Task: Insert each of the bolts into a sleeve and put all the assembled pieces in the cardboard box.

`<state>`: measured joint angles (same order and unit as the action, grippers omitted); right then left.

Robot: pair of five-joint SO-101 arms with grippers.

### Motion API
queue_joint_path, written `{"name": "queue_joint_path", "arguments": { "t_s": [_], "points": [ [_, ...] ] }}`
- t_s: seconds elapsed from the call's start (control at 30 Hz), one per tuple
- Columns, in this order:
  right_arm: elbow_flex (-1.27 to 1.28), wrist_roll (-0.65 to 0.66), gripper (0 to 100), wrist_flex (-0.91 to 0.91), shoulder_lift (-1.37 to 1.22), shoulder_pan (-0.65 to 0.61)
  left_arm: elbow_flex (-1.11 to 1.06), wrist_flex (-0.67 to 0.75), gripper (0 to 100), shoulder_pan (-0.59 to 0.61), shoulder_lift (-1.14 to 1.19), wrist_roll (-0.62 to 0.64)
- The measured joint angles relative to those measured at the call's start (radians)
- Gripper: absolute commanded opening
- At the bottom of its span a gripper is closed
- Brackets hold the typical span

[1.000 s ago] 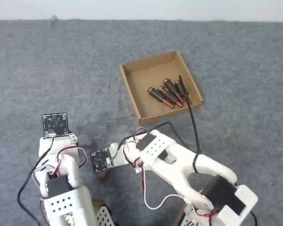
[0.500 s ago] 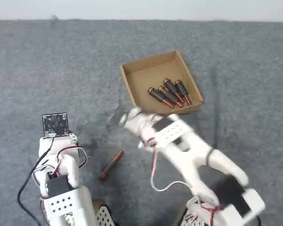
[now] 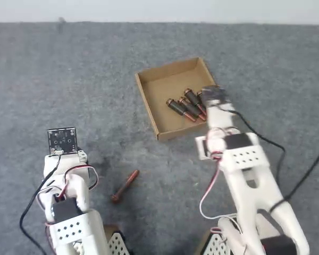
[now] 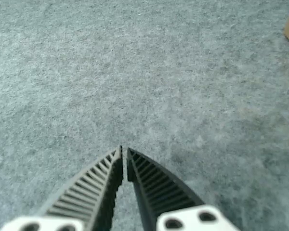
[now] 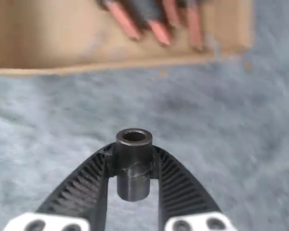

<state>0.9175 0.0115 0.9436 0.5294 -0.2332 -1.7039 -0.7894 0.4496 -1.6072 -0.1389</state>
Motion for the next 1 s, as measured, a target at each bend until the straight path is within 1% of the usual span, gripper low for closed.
{"name": "queue_joint_path", "arguments": {
  "t_s": [0.2,0.33,0.4,0.5,0.57,0.77,0.87,1.0],
  "points": [
    [0.048,0.0,0.7,0.0,0.043,0.215,0.0,0.0,1,0.0,0.0,0.0],
    [0.084,-0.003,0.7,0.0,0.043,0.27,0.0,0.0,1,-0.009,0.0,0.0],
    [0.103,-0.003,0.7,-0.002,0.037,0.296,0.009,-0.026,1,-0.025,0.0,0.0],
    [0.109,-0.003,0.7,-0.018,-0.003,0.342,0.092,-0.11,1,-0.021,0.0,0.0],
    [0.109,-0.003,0.7,-0.018,-0.02,0.368,0.181,-0.196,1,-0.023,0.0,0.0],
    [0.109,0.026,0.7,-0.018,-0.029,0.373,0.508,-0.477,1,-0.026,0.011,0.0],
    [0.109,0.028,0.7,-0.018,-0.035,0.377,0.672,-0.557,1,-0.025,0.12,0.0],
    [0.13,0.028,0.7,-0.018,-0.035,0.376,0.859,-0.646,1,-0.029,0.362,0.0]
  ]
}}
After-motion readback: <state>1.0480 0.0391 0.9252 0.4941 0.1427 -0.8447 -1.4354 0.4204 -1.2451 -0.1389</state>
